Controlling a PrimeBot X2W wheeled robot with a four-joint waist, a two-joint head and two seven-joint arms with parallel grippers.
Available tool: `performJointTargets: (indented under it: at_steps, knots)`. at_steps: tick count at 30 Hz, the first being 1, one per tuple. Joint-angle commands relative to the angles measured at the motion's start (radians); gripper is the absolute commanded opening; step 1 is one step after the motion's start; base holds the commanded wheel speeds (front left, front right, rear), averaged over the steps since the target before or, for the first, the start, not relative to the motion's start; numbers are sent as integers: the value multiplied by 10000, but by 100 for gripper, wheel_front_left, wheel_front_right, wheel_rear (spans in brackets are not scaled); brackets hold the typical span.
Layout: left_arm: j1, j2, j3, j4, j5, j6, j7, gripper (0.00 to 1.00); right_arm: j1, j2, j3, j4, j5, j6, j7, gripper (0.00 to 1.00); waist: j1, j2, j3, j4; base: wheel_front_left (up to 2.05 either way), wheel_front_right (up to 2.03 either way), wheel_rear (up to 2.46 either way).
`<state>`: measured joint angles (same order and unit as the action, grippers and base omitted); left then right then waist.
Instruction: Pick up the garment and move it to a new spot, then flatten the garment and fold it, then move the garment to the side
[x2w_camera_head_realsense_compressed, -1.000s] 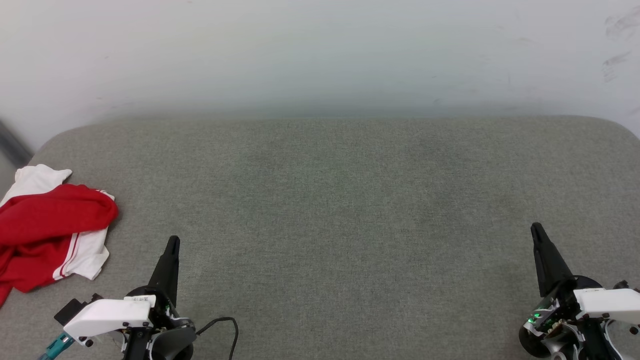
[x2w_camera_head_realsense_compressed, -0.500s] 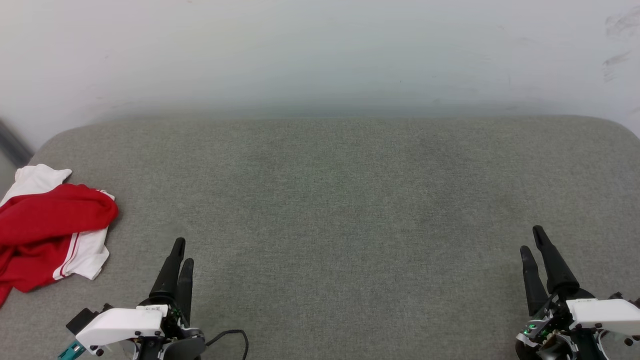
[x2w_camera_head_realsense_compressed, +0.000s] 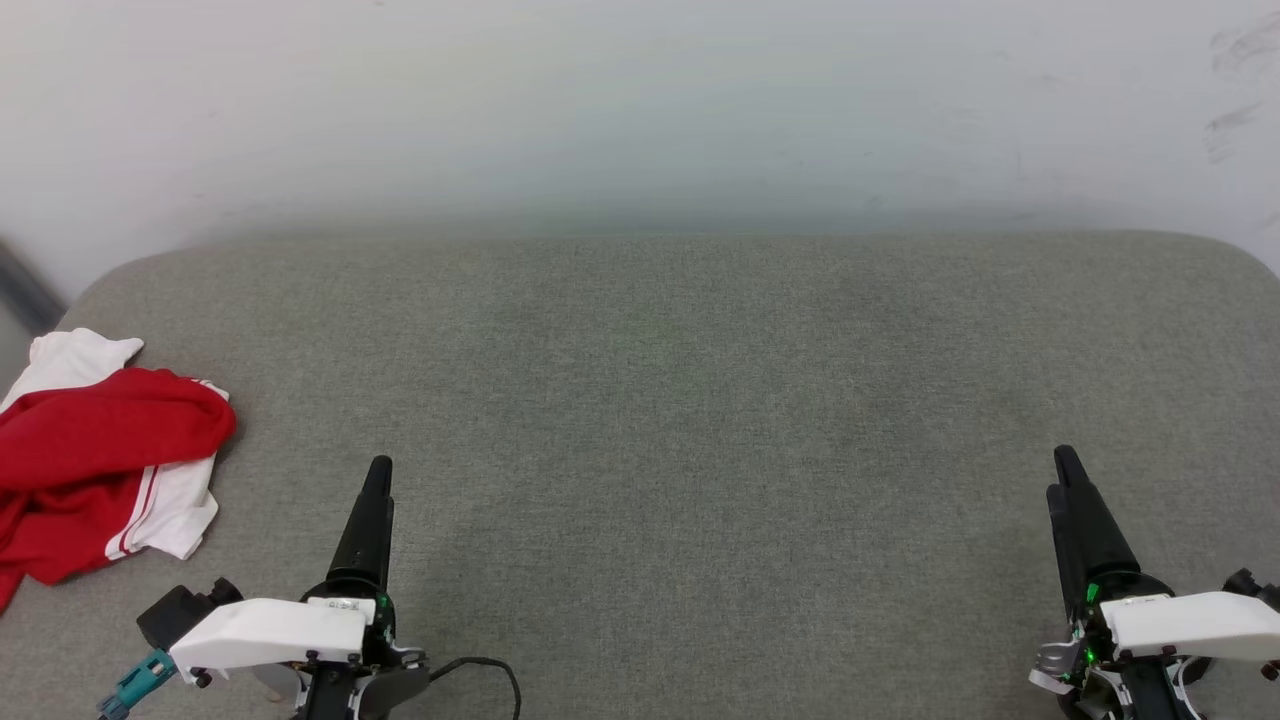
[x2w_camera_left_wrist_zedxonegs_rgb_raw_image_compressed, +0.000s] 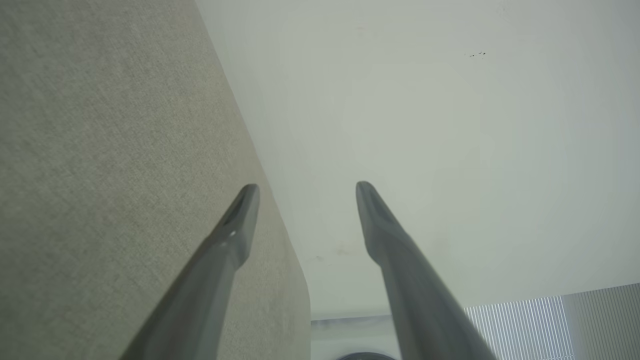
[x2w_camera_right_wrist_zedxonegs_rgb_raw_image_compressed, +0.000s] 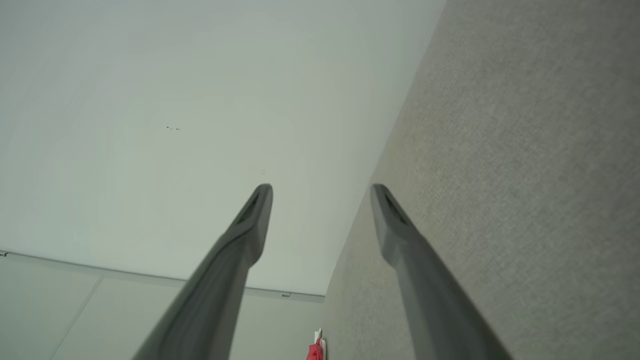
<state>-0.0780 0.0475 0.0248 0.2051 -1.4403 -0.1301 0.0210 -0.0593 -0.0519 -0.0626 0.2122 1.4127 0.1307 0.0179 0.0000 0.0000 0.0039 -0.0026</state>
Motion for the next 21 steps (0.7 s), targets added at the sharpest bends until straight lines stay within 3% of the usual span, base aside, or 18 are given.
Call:
performJointTargets:
  at_steps: [1,21]
  knots:
    - [-230,22,-73,-222,312,-5,-86,100,-123,-32,35,-251,-370,2,-69,100,0,0,0,-3,0,0,0]
    - [-227,27,-611,-628,5237,204,-853,100,102,3,182,-960,-6099,1,-617,100,0,0,-2,6,0,0,0]
